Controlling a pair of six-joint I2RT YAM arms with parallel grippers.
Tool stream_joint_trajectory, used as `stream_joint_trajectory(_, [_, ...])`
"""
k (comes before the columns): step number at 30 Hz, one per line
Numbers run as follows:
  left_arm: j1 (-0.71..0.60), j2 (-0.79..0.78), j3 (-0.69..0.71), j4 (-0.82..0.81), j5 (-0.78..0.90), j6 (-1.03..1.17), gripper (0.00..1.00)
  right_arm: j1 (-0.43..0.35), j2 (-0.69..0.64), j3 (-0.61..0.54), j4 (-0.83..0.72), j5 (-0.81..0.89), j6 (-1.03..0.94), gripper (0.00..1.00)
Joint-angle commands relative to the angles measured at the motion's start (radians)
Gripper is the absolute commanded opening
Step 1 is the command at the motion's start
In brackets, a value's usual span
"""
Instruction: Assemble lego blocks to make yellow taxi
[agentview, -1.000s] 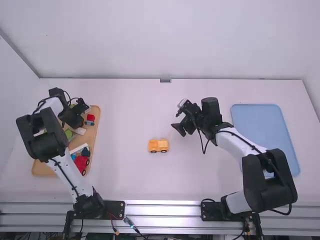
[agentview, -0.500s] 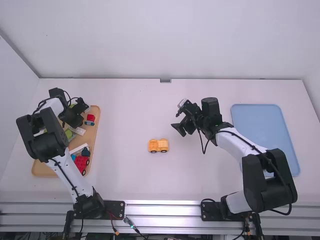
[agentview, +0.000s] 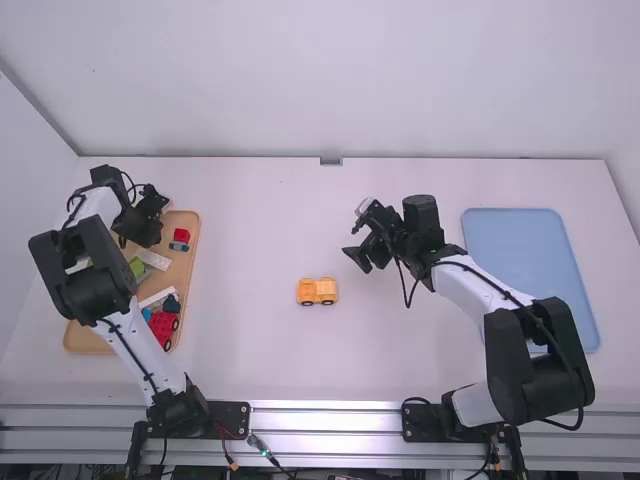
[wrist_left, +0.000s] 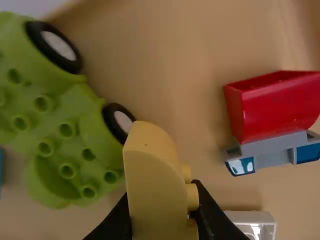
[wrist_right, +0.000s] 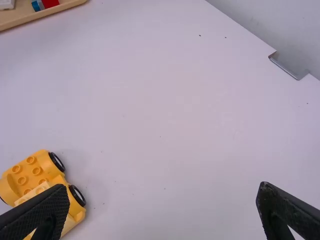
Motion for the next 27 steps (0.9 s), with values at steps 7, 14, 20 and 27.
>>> stream_joint_trajectory(7, [-0.024,-0.203,-0.013,-0.064,0.175,-0.049,0.1,0.001,-0.003,0.031,0.105,-0.006,0.203,0.99])
stream_joint_trajectory(14, [-0.118,-0.42,-0.22,0.078,0.268,-0.087,0.07,0.009,-0.003,0.031,0.214,-0.006,0.374,0.99])
stream_joint_trajectory(20, [-0.28,-0.607,-0.519,0.364,0.273,-0.163,0.08,-0.007,0.005,0.031,0.283,-0.08,0.46,0.99])
stream_joint_trajectory(27, [-0.554,-0.729,-0.825,0.74,0.272,-0.339,0.04,-0.024,0.142,0.031,0.502,-0.251,0.605,0.93])
